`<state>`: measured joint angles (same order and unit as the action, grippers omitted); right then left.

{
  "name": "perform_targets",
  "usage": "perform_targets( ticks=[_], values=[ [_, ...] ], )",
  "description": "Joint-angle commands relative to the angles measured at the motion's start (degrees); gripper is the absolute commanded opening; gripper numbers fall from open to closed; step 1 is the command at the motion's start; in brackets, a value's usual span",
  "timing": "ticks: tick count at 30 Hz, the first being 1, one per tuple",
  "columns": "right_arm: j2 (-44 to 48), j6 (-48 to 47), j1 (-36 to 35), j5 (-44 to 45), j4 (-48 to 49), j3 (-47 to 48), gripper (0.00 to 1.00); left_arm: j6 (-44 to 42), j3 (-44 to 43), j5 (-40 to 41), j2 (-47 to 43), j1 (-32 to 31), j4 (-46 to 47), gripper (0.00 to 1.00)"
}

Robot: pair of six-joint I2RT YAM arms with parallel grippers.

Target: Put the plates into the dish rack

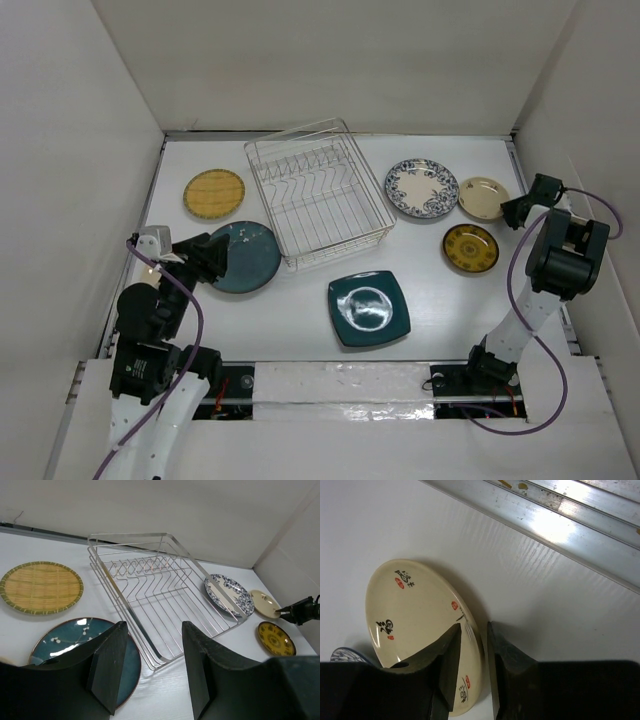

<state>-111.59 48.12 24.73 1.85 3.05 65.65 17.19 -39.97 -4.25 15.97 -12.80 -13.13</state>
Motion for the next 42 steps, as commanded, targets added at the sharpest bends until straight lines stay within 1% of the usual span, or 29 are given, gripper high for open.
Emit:
perform_targets(
  ticks=[1,2,3,4,5,7,9,14,16,17,19,20,21,22,23,24,25,26,28,29,30,31,32,33,34,35,37,39,42],
  values=[
    [-1.7,-2.9,0.2,-1.4,-2.7,3.4,0.29,-0.4,-0.7,0.8,-1.1,-0.4,2.1,0.45],
    [-2.0,-2.9,0.2,-1.5,-2.8,4.0,0.26,-0.4,-0.7,1.0,-1.1,-0.4,2.1,0.45],
    [-2.3,-2.6,0.2,-1.4,-2.9,4.0,0.20,-0.3,-0.7,1.1,-1.1,-0.4,2.1,0.45],
    [-2.0,-2.2,0.2,-1.4,-2.9,3.7,0.04,-0.3,-0.7,1.1,-1.1,-0.4,2.1,0.45],
    [-1.2,-1.3,0.2,0.0,-2.4,3.0,0.01,-0.4,-0.7,1.1,-1.0,-0.4,2.1,0.45],
    [2.9,-0.7,0.2,2.4,-0.8,0.4,0.00,-0.3,-0.7,0.9,-0.8,-0.4,2.1,0.45],
    [6.3,-0.7,0.2,7.8,-0.7,-1.1,0.00,-0.4,-0.8,0.9,-1.0,-0.4,2.1,0.45],
    [18.1,-4.7,-4.2,21.0,-0.9,-0.4,0.00,-0.3,-0.7,1.0,-1.3,-0.4,2.1,0.45],
    [21.2,-6.8,-8.4,23.3,1.3,-0.1,0.00,-0.4,-0.7,0.7,-1.2,-0.4,2.2,0.45],
    [24.0,-9.7,-10.1,24.2,2.7,-0.1,0.00,-0.4,-0.7,0.7,-1.2,-0.4,2.3,0.45],
    [25.7,-13.1,-15.9,23.5,6.0,1.7,0.00,-0.4,-0.6,0.7,-1.1,-0.4,2.3,0.45],
    [26.2,-17.1,-18.1,22.9,6.5,3.1,0.00,-0.4,-0.6,0.7,-1.0,-0.4,2.2,0.45],
    [25.9,-19.8,-20.5,22.8,6.8,4.6,0.00,-0.4,-0.6,0.7,-1.0,-0.4,2.2,0.45],
    [25.2,-22.1,-25.4,22.5,6.0,6.8,0.00,-0.4,-0.6,0.6,-1.0,-0.4,2.2,0.45],
    [22.9,-27.1,-28.1,23.4,3.0,12.1,0.00,-0.3,-0.5,0.6,-0.9,-0.4,2.1,0.45],
    [21.6,-30.0,-30.8,24.8,1.4,15.0,0.00,-0.3,-0.5,0.6,-0.9,-0.4,2.2,0.45],
    [20.1,-32.5,-35.8,26.4,0.0,17.9,0.00,-0.4,-0.5,0.6,-0.9,-0.4,2.2,0.45],
    [18.6,-37.3,-38.2,29.6,-1.6,23.6,0.00,-0.3,-0.4,0.6,-0.9,-0.4,2.2,0.45],
    [13.4,-42.1,-42.2,32.3,-5.8,29.3,0.00,-0.4,-0.4,0.6,-0.9,-0.4,2.2,0.45],
    [11.4,-46.1,-45.6,35.5,-7.5,32.5,0.00,-0.3,-0.4,0.5,-0.9,-0.4,2.2,0.45],
    [9.2,-47.9,-47.3,37.2,-10.2,38.7,0.00,-0.3,-0.4,0.5,-0.9,-0.4,2.3,0.45],
    [5.1,-50.6,-48.7,39.1,-11.0,41.4,0.00,-0.4,-0.4,0.4,-0.9,-0.4,2.3,0.45],
    [3.2,-54.8,-51.2,42.7,-11.6,44.0,0.00,-0.4,-0.4,0.5,-0.8,-0.4,2.2,0.45],
    [1.1,-57.0,-52.1,44.2,-12.8,46.5,0.00,-0.4,-0.4,0.4,-0.7,-0.4,2.3,0.45],
    [-2.5,-58.6,-53.2,45.7,-13.2,51.2,0.00,-0.4,-0.4,0.4,-0.7,-0.4,2.3,0.45],
    [-4.2,-61.9,-54.0,47.8,-13.6,53.2,0.00,-0.4,-0.4,0.3,-0.7,-0.4,2.3,0.45],
    [-7.1,-64.7,-56.0,49.7,-14.1,58.2,0.00,-0.4,-0.4,0.2,-0.4,-0.4,2.3,0.45],
    [-10.6,-68.1,-57.5,51.7,-13.7,60.3,0.00,-0.4,-0.4,0.2,-0.5,-0.4,2.3,0.45],
    [-13.6,-70.3,-58.2,52.2,-13.2,62.5,0.00,-0.4,-0.4,0.2,-0.5,-0.4,2.4,0.45]
  ],
)
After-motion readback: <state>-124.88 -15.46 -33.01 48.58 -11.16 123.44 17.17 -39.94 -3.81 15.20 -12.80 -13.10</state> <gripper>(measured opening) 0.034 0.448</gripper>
